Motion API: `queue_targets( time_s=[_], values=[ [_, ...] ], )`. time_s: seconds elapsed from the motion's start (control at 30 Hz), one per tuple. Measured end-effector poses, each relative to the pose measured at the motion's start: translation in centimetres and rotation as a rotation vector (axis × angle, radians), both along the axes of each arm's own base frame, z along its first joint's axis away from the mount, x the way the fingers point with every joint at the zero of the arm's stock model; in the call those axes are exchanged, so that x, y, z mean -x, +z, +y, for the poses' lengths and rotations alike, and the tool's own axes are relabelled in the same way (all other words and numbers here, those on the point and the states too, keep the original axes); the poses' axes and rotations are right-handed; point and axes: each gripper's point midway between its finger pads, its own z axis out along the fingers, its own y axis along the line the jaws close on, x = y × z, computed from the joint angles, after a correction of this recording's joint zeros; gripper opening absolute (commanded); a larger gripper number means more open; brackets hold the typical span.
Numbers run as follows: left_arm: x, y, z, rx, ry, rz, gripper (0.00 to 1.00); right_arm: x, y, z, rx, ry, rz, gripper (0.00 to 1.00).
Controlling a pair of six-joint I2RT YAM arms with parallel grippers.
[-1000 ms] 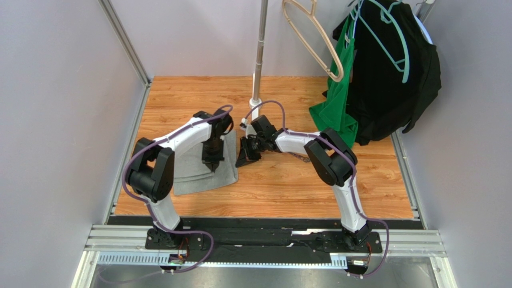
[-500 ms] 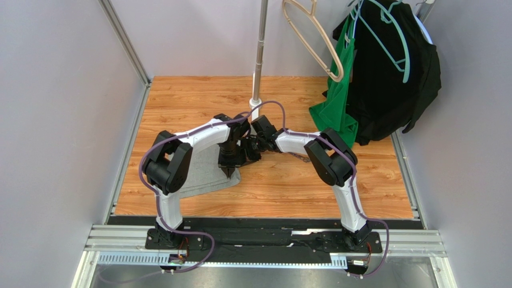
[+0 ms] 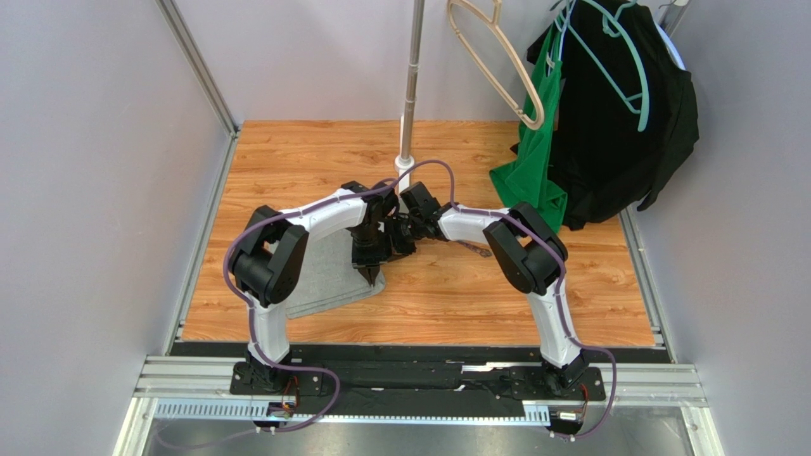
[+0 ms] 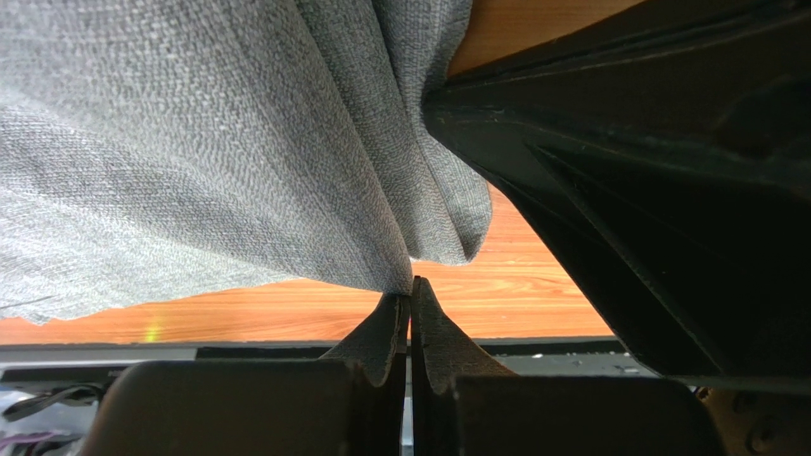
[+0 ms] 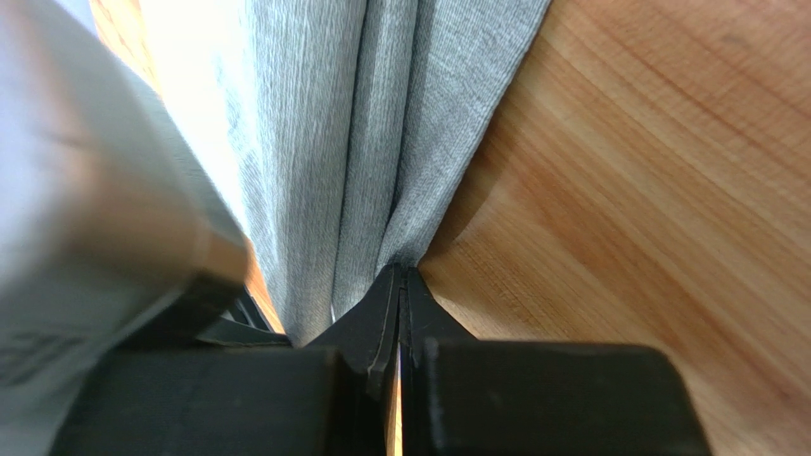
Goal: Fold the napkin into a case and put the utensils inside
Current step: Smooth out the lower triangle-folded napkin at the center of the board.
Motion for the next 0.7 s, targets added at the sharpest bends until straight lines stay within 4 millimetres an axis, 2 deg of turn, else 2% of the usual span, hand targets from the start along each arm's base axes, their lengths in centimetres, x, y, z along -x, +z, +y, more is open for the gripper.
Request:
queue_targets(
  time_s=[0.03,0.07,0.1,0.17,0.2,0.3,0.43,0.53,0.57,0.7],
  values=[
    [0.1,-0.1,-0.1,0.007,0.004,0.007,0.00,0.0,0.0,0.0,0.000,0.000,0.001,0.00],
    [0.2,-0.1,-0.2,0.012,0.008,0.013,0.04,0.0,0.0,0.0,0.000,-0.002,0.002,0.00],
    [0.3,-0.1,-0.3,0.015,0.012,0.018,0.17,0.0,0.0,0.0,0.000,-0.003,0.003,0.00],
    [0.3,-0.2,-0.4,0.016,0.015,0.020,0.25,0.0,0.0,0.0,0.000,-0.003,0.004,0.00],
    [0.3,-0.2,-0.3,0.014,0.014,0.019,0.35,0.0,0.0,0.0,0.001,-0.004,0.004,0.00],
    [0.3,-0.2,-0.1,-0.002,0.005,0.011,0.47,0.0,0.1,-0.1,0.005,-0.005,0.002,0.02],
    [-0.4,1.4,0.1,-0.005,-0.036,-0.034,0.51,0.0,0.2,-0.9,0.049,-0.010,-0.027,0.08],
    [-3.2,4.7,-0.5,0.054,-0.058,-0.146,0.46,0.2,0.6,-1.6,0.087,-0.005,-0.051,0.20],
    [-4.3,5.8,-0.5,0.074,-0.054,-0.188,0.44,0.4,0.9,-1.9,0.101,-0.002,-0.063,0.28],
    [-9.0,9.2,1.3,0.098,0.003,-0.325,0.44,1.1,2.8,-2.8,0.116,0.010,-0.104,0.40]
  ],
)
